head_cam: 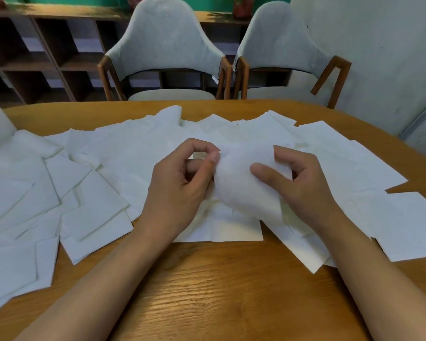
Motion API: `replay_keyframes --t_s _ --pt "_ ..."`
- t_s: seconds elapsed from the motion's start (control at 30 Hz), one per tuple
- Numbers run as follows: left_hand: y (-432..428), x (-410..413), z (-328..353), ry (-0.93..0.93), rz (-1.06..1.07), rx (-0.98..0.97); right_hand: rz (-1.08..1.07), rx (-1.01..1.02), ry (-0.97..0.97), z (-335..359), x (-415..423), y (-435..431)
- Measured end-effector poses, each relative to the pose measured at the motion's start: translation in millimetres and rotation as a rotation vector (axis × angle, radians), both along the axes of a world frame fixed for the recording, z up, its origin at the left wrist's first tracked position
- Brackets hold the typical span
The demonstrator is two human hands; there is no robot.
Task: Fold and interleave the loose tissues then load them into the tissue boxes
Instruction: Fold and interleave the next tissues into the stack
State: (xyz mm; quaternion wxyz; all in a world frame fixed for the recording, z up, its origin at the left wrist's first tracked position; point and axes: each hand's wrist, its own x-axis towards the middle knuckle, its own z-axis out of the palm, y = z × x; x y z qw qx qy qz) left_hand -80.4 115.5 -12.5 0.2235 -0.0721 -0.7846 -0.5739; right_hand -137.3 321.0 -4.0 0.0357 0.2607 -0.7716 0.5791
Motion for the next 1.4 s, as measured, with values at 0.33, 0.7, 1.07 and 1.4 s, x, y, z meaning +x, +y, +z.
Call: replay_keyframes --t_s 0.33,0.7,1.07,1.4 --pt "-0.2 -1.8 2.0 -0.256 -0.206 0.098 -0.129 -0.126 -0.135 1.6 -4.4 -0.8" --pt "-21.2 -6.8 6.2 -0.14 0.003 -0.176 0.055 0.092 -0.198 -1.8 5.1 -7.9" --pt "-17.5 -5.7 4.5 -0.132 0.051 -0.158 0.072 0.223 -0.034 -10.8 3.2 -18.2" --pt "-19.6 -5.1 2.9 -0.069 0.021 -0.236 0.108 0.214 -0.055 -10.6 3.6 -16.3"
